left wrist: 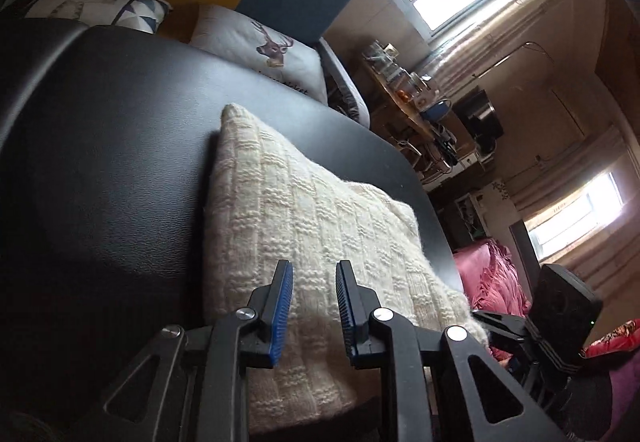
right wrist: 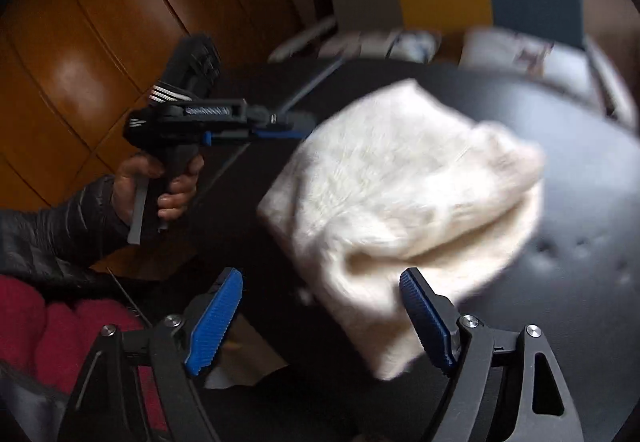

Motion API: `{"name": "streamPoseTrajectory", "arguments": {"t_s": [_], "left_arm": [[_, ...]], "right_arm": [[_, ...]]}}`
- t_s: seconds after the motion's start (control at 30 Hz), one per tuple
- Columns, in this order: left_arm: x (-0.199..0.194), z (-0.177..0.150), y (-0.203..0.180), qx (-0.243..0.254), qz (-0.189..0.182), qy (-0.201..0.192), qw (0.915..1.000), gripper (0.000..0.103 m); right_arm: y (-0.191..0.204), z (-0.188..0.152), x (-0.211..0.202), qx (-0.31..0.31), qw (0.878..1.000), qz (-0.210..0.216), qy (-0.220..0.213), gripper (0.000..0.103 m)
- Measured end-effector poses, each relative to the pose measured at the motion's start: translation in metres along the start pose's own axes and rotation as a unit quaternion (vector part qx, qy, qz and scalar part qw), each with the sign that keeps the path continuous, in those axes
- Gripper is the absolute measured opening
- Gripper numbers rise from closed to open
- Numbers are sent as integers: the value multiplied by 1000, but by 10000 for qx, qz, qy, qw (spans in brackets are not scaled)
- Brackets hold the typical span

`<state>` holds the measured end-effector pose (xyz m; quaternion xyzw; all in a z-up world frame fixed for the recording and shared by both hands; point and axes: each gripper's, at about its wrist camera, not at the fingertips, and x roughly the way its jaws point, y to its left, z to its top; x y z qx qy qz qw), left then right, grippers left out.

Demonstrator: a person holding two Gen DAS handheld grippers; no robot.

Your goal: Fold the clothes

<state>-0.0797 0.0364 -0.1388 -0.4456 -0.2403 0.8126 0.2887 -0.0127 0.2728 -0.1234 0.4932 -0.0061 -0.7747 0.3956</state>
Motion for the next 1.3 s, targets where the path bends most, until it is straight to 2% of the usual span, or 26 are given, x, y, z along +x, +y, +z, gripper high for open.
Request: {"name": "streamPoseTrajectory", "arguments": {"t_s": [0.07, 0.17, 0.2, 0.23, 0.27, 0.3, 0.33, 0.37, 0.4, 0.43, 0.5, 0.57, 0.63, 0.7, 0.8, 0.83, 0.93, 0.97, 1.0, 1.07, 1.17, 1.23, 1.27, 1.3], "left_arm": [[9, -3, -13, 351, 18, 140, 9993, 20], [35, -22, -22, 960, 144, 744, 9925, 20], [45, -32, -23, 1190, 243, 983, 9877, 18], [54, -41, -24, 1419, 341, 1221, 9817, 17], [57, -47, -26, 1582, 375, 1267, 9785, 16], [55, -50, -28, 1705, 370, 1203, 9773, 16], [53, -51, -29, 1733, 337, 1154, 9775, 16], [49, -49, -29, 1706, 287, 1116, 9786, 16], [46, -47, -30, 1678, 237, 1077, 9796, 16], [42, -46, -32, 1696, 190, 1018, 9800, 16], [34, -45, -38, 1787, 97, 879, 9799, 17], [32, -46, -46, 1922, 41, 813, 9780, 17], [31, -47, -56, 2065, -7, 762, 9755, 17], [30, -48, -65, 2209, -55, 712, 9727, 17], [39, -54, -71, 2437, -27, 846, 9662, 18], [43, -57, -72, 2494, -43, 897, 9642, 18], [53, -67, -74, 2663, -77, 1043, 9582, 18], [54, -70, -74, 2716, -73, 1086, 9562, 19], [56, -73, -74, 2768, -68, 1129, 9542, 18], [58, -79, -75, 2873, -59, 1215, 9501, 18], [63, -89, -75, 3029, -45, 1344, 9435, 18], [66, -95, -75, 3133, -35, 1429, 9388, 18], [67, -98, -76, 3184, -31, 1471, 9365, 18], [67, -98, -76, 3180, -37, 1505, 9361, 18]], "right_arm": [[-6, 0, 12, 402, 9980, 449, -179, 82], [-18, -23, 22, 957, 9907, 886, -378, 75], [-23, -34, 27, 1143, 9888, 898, -332, 69], [-30, -48, 35, 1343, 9883, 717, -129, 63], [-36, -60, 39, 1509, 9865, 626, -83, 39], [-41, -68, 34, 1691, 9828, 708, -245, 32], [-45, -74, 28, 1863, 9784, 803, -396, 32], [-46, -76, 21, 1977, 9748, 895, -511, 35], [-45, -78, 14, 2015, 9733, 924, -592, 47], [-45, -79, 6, 2074, 9713, 965, -653, 54], [-45, -77, -11, 2200, 9662, 996, -901, 79], [-49, -71, -28, 2297, 9599, 909, -1324, 83], [-60, -59, -34, 2509, 9478, 958, -1720, 86], [-72, -47, -30, 2757, 9391, 735, -1917, 87], [-86, -31, -14, 3061, 9268, 583, -2097, 86], [-88, -23, -7, 3100, 9265, 512, -2069, 84], [-90, -7, 11, 3071, 9335, 263, -1832, 60], [-89, -4, 15, 3036, 9370, 74, -1726, 44], [-87, 0, 16, 2977, 9399, -95, -1671, 31], [-83, 6, 0, 2768, 9435, -351, -1787, 15], [-68, 21, -22, 2248, 9504, -1012, -1898, 14], [-77, 26, -6, 1996, 9547, -1693, -1420, 14], [-88, 22, 10, 2028, 9555, -1824, -1123, 14], [-98, 14, 20, 2066, 9554, -1849, -1018, 15]]}}
